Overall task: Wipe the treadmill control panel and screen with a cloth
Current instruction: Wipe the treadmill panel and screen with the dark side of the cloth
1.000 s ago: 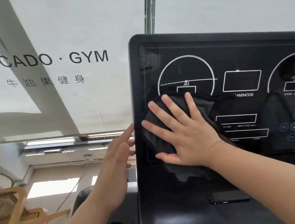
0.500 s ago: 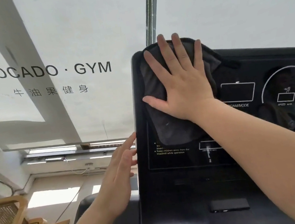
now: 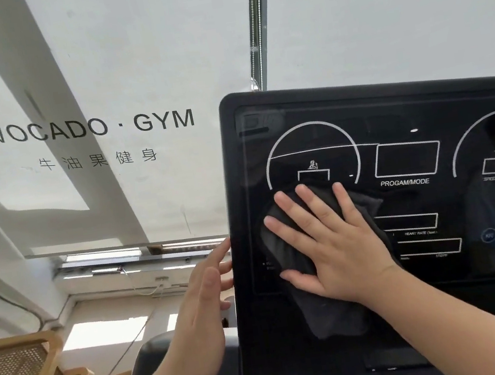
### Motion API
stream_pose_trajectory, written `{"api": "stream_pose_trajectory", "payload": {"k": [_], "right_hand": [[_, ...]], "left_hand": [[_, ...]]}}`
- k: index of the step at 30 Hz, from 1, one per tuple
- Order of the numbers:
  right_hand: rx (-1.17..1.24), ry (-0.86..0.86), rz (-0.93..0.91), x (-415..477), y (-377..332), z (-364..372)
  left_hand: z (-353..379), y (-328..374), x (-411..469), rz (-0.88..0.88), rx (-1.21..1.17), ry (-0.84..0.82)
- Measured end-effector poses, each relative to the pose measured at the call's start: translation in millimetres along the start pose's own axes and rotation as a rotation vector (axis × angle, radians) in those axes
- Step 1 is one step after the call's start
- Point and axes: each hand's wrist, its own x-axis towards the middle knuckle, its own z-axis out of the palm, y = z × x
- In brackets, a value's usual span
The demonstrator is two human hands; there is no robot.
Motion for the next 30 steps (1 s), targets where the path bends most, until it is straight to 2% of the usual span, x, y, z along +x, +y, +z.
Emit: {"api": "stream_pose_trajectory", "payload": {"k": [5, 9, 13, 18, 20, 22, 26, 28, 30], "right_hand": [[-0.007, 0.037, 0.187, 34.0, 60.4, -20.0], [0.028, 0.024, 0.337, 94.8, 55.4, -38.8], [0.061, 0.005, 0.285, 118.4, 9.3, -36.6], [0.075, 0.043, 0.177, 81.5, -1.0, -22.2], [0.058, 0.056, 0.238, 59.4, 17.3, -18.0], [0.06, 0.056, 0.376, 42.7, 39.7, -18.1], [0.114, 0.024, 0.613, 54.9, 55.0, -27.7], [0.129, 0.011, 0.637, 78.2, 44.2, -34.2], [0.114, -0.012, 0.541, 97.5, 27.2, -37.9]], "left_hand": [[7.2, -0.3, -2.8, 0.078, 0.118, 0.035], [8.0, -2.0, -3.1, 0.075, 0.097, 0.032], [8.2, -1.8, -3.0, 0.002, -0.021, 0.024], [5.4, 2.4, -2.2, -0.012, -0.042, 0.023], [3.1, 5.3, -2.4, -0.002, -0.034, 0.002], [2.8, 6.7, -2.9, 0.015, -0.021, -0.016], [3.9, 2.3, -2.5, 0.008, 0.012, -0.011], [3.3, 1.9, -2.7, -0.004, 0.023, -0.011], [2.3, 3.1, -3.1, -0.017, 0.022, -0.018]]}}
